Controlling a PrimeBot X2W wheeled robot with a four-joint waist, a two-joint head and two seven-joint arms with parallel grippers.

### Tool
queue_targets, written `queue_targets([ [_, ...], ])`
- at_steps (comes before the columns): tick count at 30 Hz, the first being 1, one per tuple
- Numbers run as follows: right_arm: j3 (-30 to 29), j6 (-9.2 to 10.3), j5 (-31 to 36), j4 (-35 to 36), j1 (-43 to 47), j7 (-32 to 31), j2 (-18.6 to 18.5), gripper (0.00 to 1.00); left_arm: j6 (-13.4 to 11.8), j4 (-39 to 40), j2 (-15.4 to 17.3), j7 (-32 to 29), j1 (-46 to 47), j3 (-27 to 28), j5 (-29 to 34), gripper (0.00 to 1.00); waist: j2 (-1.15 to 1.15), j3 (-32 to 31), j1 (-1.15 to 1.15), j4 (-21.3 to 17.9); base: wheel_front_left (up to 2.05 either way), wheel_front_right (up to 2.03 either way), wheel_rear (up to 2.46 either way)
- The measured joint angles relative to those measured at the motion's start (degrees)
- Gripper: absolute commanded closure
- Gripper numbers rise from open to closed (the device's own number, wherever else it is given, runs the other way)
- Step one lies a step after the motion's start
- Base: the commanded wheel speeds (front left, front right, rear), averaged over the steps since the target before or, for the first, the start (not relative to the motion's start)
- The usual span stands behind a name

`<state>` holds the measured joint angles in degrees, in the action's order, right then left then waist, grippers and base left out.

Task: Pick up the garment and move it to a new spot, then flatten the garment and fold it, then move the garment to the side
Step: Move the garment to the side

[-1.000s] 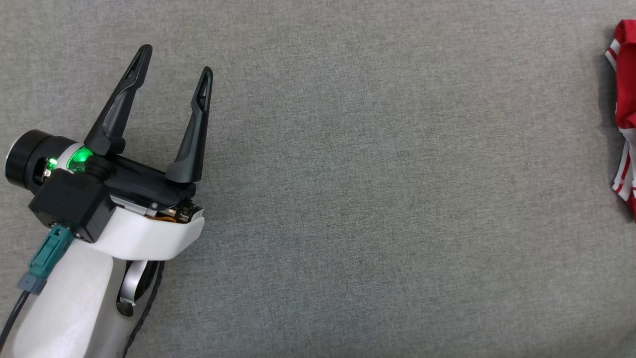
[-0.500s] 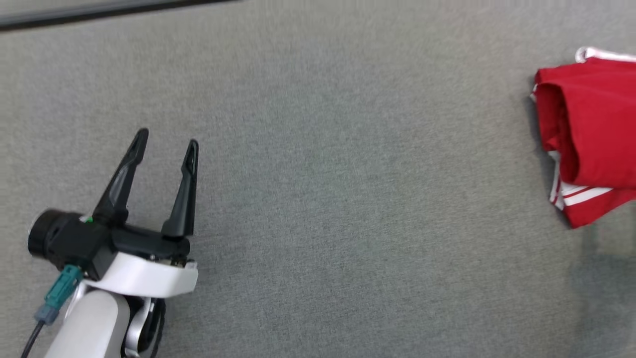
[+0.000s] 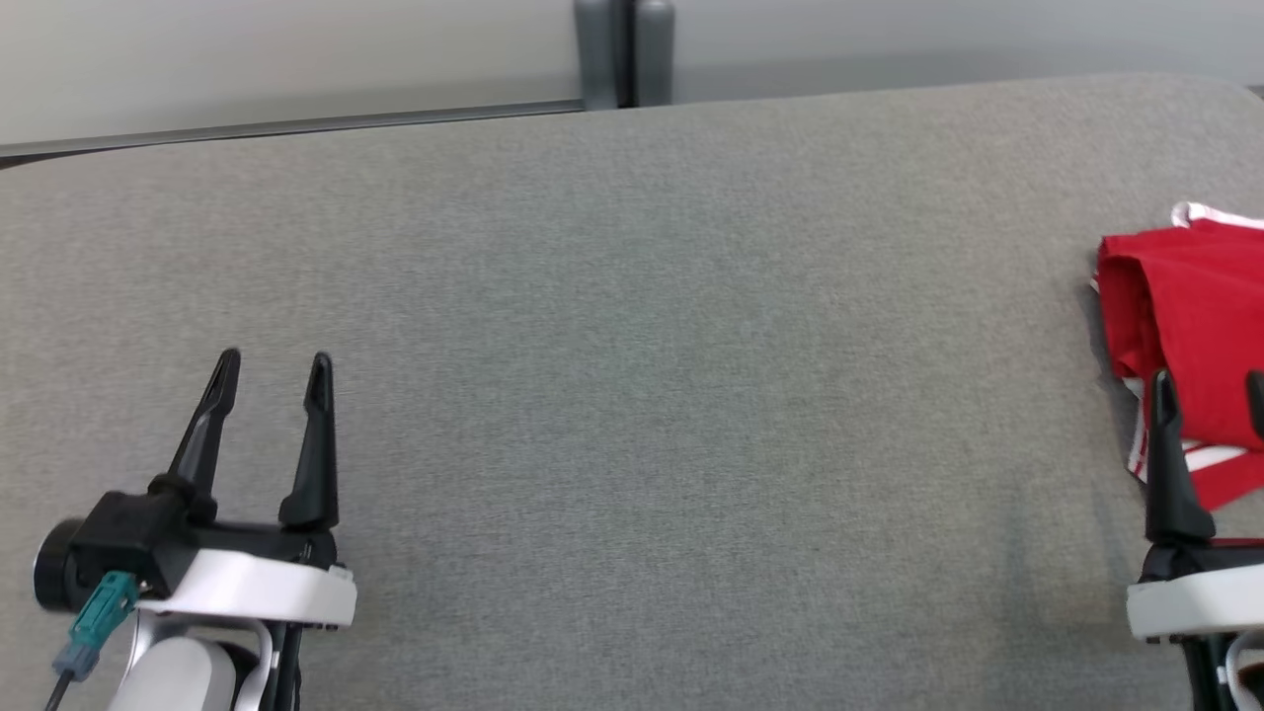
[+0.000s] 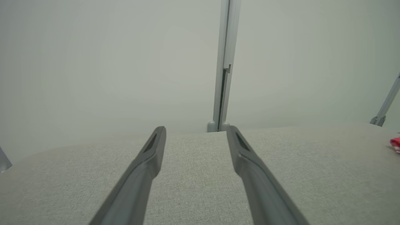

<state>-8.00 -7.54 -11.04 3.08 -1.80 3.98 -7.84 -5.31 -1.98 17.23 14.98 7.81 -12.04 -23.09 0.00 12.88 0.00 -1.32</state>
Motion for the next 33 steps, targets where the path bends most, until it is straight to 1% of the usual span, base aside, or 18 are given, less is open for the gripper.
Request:
queue_targets([
  [2, 1.1, 0.00, 0.1, 0.8, 1.3, -0.9, 0.6, 0.00, -0.7, -1.2, -0.2, 0.0, -1.6, 0.7, -0.8, 0.00, 0.00, -1.0, 0.00, 1.0, 0.00, 0.00, 0.00],
  [7, 3.0, 0.00, 0.8, 2.9, 4.8, -3.3, 1.0, 0.00, -1.3, -2.4, -0.4, 0.0, -5.4, 1.9, -2.3, 0.00, 0.00, -4.3, 0.00, 3.3, 0.00, 0.00, 0.00],
  [14, 4.8, 0.00, 0.5, 4.4, 9.2, -5.1, 1.4, 0.00, -0.7, -2.7, -0.1, -0.8, -10.0, 0.1, -2.4, 0.00, 0.00, -9.8, 0.00, 5.4, 0.00, 0.00, 0.00],
  [19, 4.4, 0.00, -0.2, 5.5, 12.7, -6.4, 1.7, 0.00, -0.9, -2.4, -0.1, -1.9, -12.4, -0.9, -2.3, 0.00, 0.00, -13.5, 0.00, 5.5, 0.00, 0.00, 0.00],
  [24, 4.8, 0.00, -0.5, 6.5, 14.6, -7.0, 1.4, 0.00, -1.2, -2.6, 0.3, -2.8, -13.4, -1.3, -2.3, 0.00, 0.00, -15.7, 0.00, 5.3, 0.00, 0.00, 0.00],
  [33, 5.1, 0.00, -0.1, 7.9, 15.4, -8.2, 0.6, 0.00, -1.8, -2.7, 0.8, -3.0, -14.2, -1.2, -2.4, 0.00, 0.00, -16.8, 0.00, 4.5, 0.00, 0.00, 0.00],
])
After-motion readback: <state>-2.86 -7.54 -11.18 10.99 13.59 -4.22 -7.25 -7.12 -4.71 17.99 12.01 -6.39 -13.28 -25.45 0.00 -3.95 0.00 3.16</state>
